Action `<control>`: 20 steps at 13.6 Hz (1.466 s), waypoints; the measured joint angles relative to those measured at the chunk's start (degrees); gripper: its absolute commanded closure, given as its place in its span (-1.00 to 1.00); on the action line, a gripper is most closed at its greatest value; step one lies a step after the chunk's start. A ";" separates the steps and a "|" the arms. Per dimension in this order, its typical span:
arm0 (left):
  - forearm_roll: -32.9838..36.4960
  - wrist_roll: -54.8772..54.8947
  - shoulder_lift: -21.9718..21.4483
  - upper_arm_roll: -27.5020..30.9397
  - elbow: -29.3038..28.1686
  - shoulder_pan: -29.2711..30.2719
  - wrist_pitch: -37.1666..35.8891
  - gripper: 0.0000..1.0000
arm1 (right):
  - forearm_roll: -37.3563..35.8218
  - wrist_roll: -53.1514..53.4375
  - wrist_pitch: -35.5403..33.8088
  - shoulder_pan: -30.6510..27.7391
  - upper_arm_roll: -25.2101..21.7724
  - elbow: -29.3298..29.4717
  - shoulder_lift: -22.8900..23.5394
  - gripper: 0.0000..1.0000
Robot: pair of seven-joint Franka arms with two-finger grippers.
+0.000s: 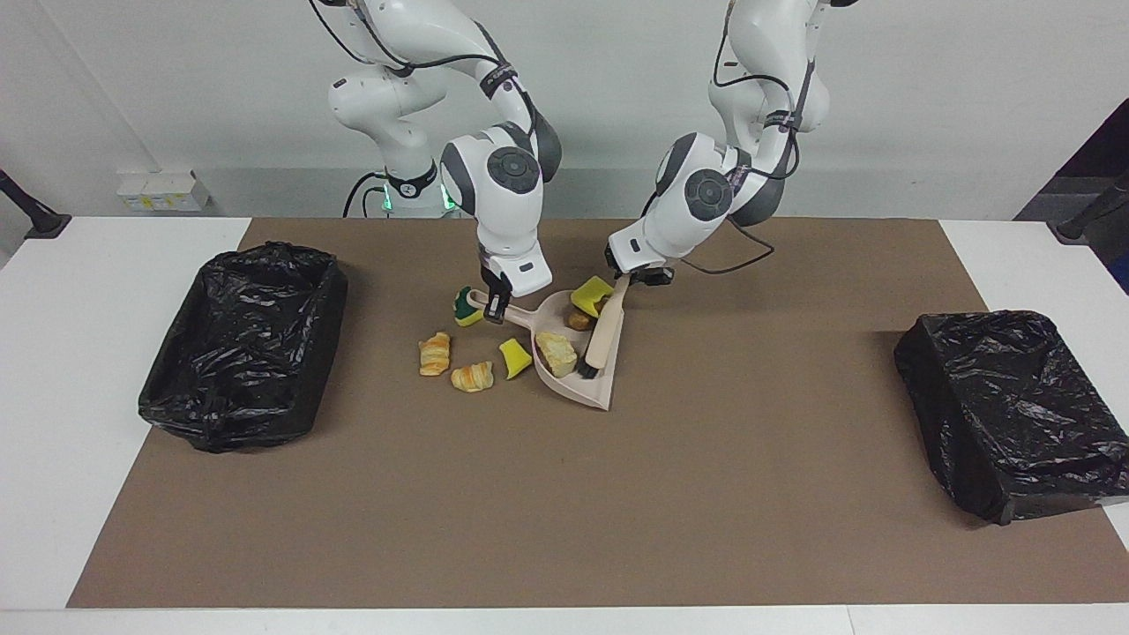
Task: Sweep and dump trash in bin
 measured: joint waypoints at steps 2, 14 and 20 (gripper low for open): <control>-0.10 -0.81 -0.10 0.04 0.03 0.00 -0.01 1.00 | 0.00 0.00 0.05 -0.01 0.00 -0.03 0.00 1.00; 6.85 -13.21 -4.19 1.87 13.14 7.75 -13.94 1.00 | 0.84 -4.79 0.40 -2.33 -0.07 -0.05 -0.10 1.00; 11.47 -23.48 -3.75 2.01 13.43 12.48 -14.59 1.00 | 7.35 -15.26 0.40 -8.12 -0.19 1.81 -1.13 1.00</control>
